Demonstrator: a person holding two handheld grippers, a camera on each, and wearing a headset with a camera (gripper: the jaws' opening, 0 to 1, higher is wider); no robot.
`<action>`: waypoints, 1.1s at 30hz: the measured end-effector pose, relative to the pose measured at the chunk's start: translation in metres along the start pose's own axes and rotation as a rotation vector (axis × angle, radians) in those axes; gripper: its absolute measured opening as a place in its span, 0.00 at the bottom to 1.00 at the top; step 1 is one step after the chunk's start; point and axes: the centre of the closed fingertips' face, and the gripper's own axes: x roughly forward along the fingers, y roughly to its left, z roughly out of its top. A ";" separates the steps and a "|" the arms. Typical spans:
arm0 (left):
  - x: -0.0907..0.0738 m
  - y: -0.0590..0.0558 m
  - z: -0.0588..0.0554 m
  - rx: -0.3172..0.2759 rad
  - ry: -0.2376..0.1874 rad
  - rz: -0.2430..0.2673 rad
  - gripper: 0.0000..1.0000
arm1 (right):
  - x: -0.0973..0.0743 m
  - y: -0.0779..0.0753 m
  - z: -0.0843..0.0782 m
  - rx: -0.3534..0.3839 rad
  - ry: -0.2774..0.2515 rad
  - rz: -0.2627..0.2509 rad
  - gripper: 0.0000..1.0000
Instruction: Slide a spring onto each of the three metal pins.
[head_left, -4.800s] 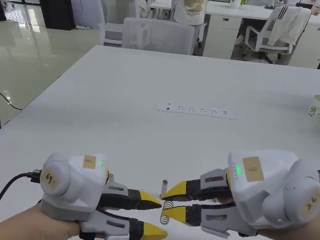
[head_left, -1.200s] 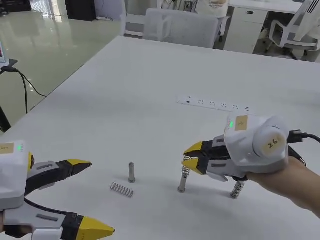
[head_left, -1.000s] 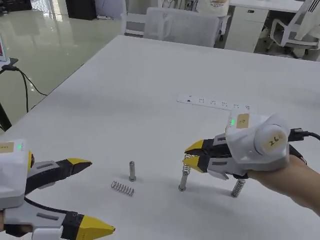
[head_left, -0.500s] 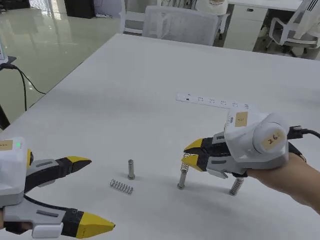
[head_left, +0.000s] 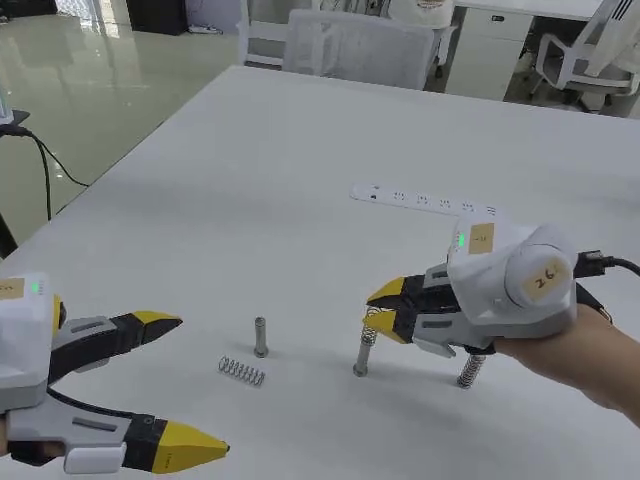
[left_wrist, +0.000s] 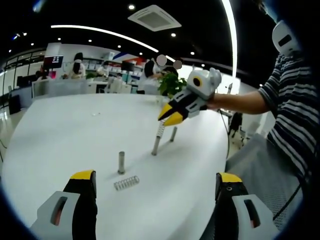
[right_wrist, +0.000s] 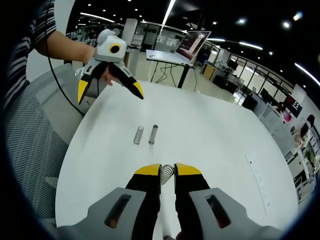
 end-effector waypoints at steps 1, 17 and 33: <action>0.000 0.000 0.000 0.000 -0.001 0.001 0.96 | 0.001 0.000 -0.001 0.000 0.002 0.002 0.07; -0.003 0.001 -0.003 -0.011 -0.001 0.014 0.95 | 0.017 0.005 -0.023 0.037 0.041 0.023 0.07; -0.002 0.002 -0.004 -0.015 -0.002 0.015 0.95 | 0.031 0.014 -0.044 0.053 0.078 0.045 0.07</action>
